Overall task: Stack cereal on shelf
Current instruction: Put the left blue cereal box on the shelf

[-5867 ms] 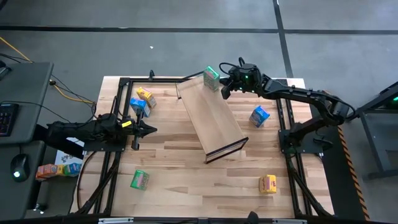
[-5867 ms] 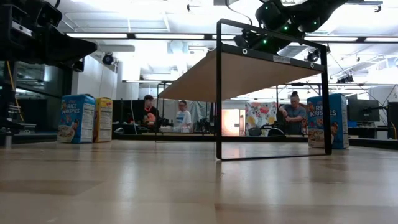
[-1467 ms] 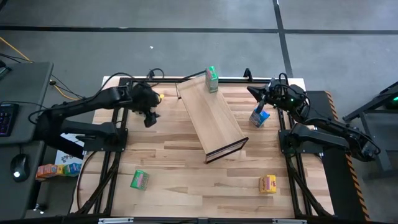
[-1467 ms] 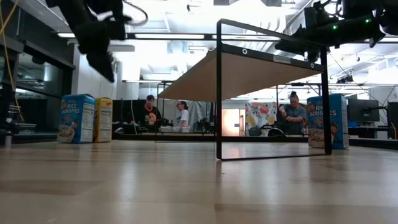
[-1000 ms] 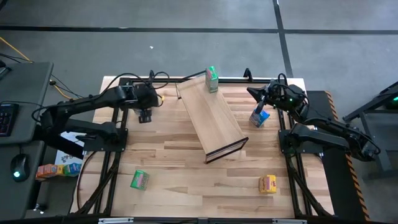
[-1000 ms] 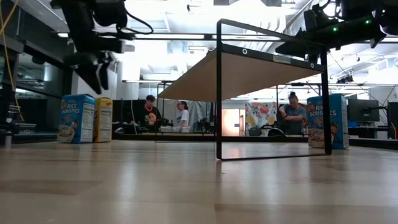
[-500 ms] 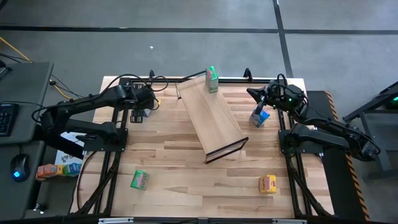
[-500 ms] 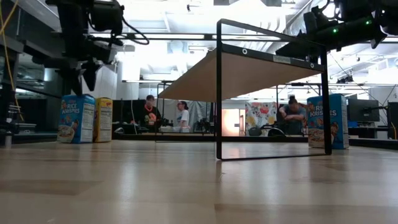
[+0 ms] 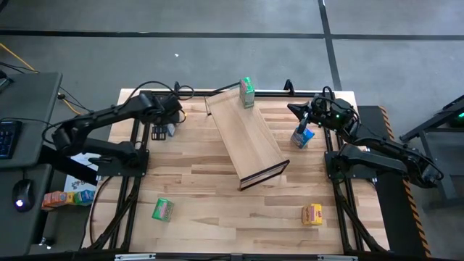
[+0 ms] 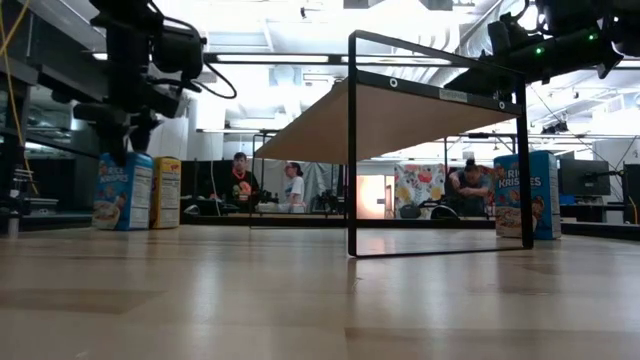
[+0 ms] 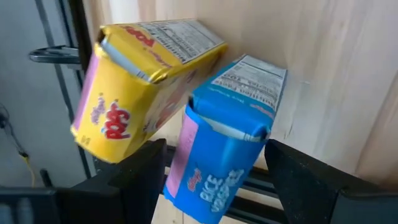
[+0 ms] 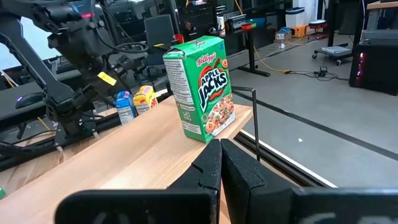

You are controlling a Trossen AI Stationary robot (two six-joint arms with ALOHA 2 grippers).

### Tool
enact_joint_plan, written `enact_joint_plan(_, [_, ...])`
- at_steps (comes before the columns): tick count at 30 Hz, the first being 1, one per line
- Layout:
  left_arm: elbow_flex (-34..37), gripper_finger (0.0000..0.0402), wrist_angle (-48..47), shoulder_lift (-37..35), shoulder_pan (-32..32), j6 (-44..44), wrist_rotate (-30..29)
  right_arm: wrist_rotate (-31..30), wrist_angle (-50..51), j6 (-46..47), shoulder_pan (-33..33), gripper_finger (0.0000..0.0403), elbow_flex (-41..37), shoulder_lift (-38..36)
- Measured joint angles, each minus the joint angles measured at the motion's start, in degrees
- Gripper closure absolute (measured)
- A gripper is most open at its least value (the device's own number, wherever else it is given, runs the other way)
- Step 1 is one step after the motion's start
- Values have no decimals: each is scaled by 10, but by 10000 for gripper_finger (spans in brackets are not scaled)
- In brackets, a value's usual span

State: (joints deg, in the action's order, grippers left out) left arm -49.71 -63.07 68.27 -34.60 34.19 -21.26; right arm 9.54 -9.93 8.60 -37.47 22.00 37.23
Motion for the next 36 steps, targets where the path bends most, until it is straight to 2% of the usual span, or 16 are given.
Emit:
enact_joint_plan(9, [0,137,-1,24,-21,1,45,0,3,4,0,402,0,0])
enact_joint_plan(14, [0,144,-5,30,-23,1,45,0,3,4,0,402,0,0])
enact_joint_plan(29, [-1,231,-22,30,-22,-9,43,0,3,5,0,402,0,0])
enact_joint_plan(33, [-24,245,-63,30,-21,-36,48,0,6,4,0,402,0,0])
enact_joint_plan(36, [-54,252,-88,30,-21,-58,76,0,7,4,0,402,0,0])
